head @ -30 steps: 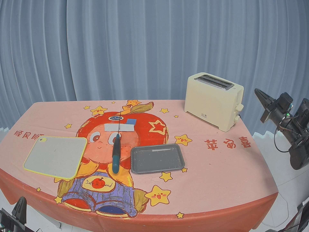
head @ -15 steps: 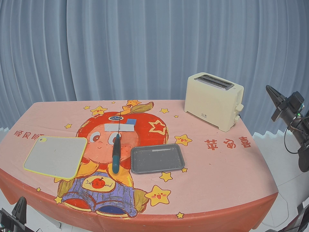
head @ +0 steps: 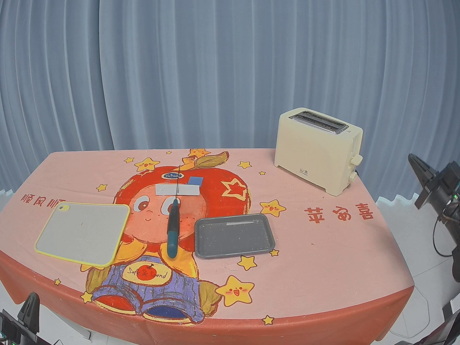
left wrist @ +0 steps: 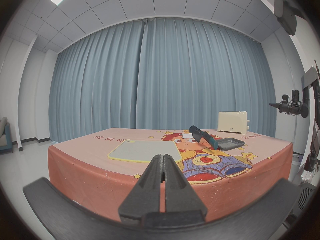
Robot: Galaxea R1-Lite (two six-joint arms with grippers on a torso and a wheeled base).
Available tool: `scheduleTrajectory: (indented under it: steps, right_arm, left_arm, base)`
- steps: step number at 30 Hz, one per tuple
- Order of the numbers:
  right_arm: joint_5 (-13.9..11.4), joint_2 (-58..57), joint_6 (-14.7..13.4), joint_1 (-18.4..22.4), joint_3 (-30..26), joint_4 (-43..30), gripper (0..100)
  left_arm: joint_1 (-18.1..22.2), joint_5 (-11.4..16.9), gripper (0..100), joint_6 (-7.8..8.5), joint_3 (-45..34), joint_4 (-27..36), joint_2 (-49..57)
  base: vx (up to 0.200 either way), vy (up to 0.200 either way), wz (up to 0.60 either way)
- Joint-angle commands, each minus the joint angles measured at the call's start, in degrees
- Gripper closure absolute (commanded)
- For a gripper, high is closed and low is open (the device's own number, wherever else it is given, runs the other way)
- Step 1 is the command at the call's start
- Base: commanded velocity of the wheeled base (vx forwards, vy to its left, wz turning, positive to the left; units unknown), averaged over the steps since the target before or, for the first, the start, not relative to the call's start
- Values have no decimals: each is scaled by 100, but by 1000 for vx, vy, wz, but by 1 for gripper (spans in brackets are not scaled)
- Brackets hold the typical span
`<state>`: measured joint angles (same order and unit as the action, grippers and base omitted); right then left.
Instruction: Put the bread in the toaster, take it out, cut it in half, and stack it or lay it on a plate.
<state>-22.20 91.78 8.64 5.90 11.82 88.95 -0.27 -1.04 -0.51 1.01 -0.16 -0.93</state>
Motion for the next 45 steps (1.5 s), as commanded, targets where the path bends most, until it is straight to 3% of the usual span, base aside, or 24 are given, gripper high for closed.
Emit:
scheduleTrajectory:
  steps: [1, 11, 23, 26, 34, 45]
  right_arm:
    - [119, -319, -3, 78, -682, 43, 100]
    - [137, -723, 41, 227, -1182, -27, 100]
    - [84, -785, 208, 148, -1182, -695, 100]
    - [75, -785, 208, 131, -1182, -695, 100]
    - [-241, -794, 269, 52, -1182, -695, 100]
    - [-241, -802, 401, 60, -1182, -695, 100]
  left_arm:
    - [0, -2, 100, -2, -101, -2, 5]
    - [0, -2, 100, -2, -101, -2, 5]
    - [0, -2, 100, -2, -101, -2, 5]
    - [0, -2, 100, -2, -101, -2, 5]
    - [0, -2, 100, -2, -101, -2, 5]
    - [0, -2, 100, -2, -101, -2, 5]
  base:
    - [0, 0, 0]
    - [0, 0, 0]
    - [0, 0, 0]
    - [0, 0, 0]
    - [0, 0, 0]
    - [0, 0, 0]
